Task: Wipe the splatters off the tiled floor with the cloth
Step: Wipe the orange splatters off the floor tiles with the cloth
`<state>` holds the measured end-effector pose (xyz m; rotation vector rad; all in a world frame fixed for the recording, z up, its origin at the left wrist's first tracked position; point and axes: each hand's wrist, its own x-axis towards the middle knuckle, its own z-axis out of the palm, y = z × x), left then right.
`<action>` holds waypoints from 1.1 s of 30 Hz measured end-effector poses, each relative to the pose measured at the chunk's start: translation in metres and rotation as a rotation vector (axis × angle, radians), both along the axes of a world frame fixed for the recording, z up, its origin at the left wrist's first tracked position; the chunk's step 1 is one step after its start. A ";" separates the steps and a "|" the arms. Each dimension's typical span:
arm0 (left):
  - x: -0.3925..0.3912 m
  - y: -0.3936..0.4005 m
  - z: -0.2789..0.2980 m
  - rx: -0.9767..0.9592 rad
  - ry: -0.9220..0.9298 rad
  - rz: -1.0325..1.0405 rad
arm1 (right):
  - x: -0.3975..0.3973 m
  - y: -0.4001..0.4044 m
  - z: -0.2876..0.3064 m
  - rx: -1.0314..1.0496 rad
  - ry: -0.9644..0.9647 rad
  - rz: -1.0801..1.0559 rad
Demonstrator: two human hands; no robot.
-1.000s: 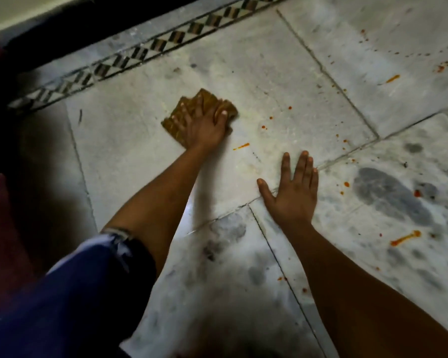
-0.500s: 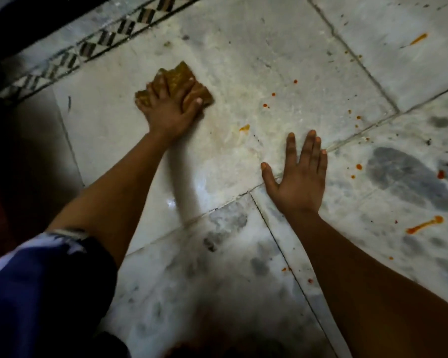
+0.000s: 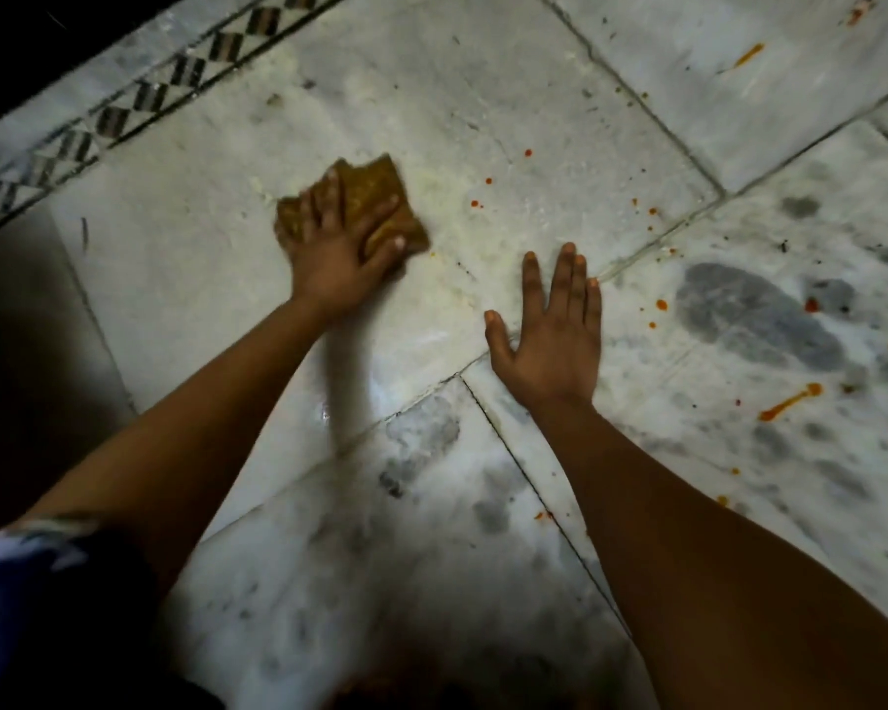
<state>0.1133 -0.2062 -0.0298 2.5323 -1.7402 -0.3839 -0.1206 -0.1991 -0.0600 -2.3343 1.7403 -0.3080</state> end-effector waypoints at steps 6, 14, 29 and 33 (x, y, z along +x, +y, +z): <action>-0.054 -0.039 -0.001 0.046 0.001 -0.239 | 0.000 -0.001 0.004 0.012 -0.017 -0.003; 0.014 0.017 -0.003 0.011 -0.020 -0.137 | 0.000 0.000 -0.001 -0.001 -0.008 -0.005; 0.009 0.020 -0.005 -0.105 -0.127 -0.397 | -0.003 -0.019 -0.002 -0.022 0.001 -0.023; -0.023 -0.076 -0.007 -0.050 -0.069 -0.194 | -0.006 -0.053 -0.001 -0.036 0.040 -0.078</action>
